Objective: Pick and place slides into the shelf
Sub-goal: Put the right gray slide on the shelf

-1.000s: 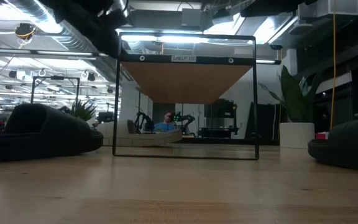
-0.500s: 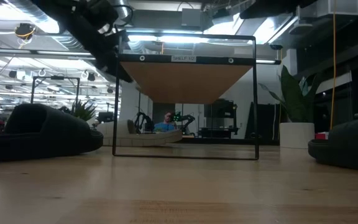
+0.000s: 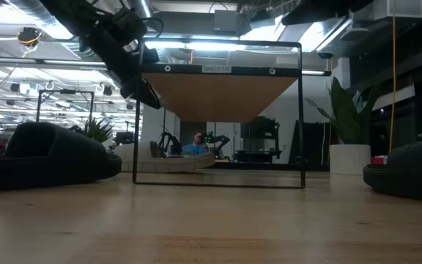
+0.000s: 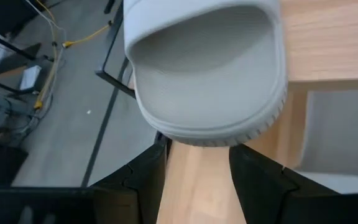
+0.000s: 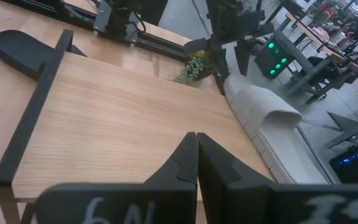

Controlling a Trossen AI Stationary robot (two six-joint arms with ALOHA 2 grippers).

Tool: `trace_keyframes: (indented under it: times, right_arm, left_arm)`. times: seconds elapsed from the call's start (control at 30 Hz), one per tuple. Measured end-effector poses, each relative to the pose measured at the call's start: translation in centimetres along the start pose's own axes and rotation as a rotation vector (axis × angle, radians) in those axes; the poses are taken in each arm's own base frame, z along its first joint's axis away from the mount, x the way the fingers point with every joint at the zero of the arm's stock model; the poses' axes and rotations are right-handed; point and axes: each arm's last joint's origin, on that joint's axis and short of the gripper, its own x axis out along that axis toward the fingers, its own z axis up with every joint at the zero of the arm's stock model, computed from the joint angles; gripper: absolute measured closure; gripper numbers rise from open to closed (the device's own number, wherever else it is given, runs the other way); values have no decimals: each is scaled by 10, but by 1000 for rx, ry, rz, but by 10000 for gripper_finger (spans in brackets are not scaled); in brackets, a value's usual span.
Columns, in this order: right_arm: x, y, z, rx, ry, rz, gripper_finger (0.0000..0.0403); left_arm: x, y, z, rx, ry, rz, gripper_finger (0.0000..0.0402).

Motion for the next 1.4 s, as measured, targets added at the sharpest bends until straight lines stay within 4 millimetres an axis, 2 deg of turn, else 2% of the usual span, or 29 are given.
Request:
trace_keyframes:
  times: [0.8,1.2,1.4]
  right_arm:
    - [0,0,0,14,-2,3,398]
    - [0,0,0,53,-3,4,398]
    - [0,0,1,54,-6,3,398]
  left_arm:
    - [-1,12,9,64,-112,100,235]
    - [-1,32,-6,-3,-66,163,235]
    - [-1,32,-6,-17,-64,156,235]
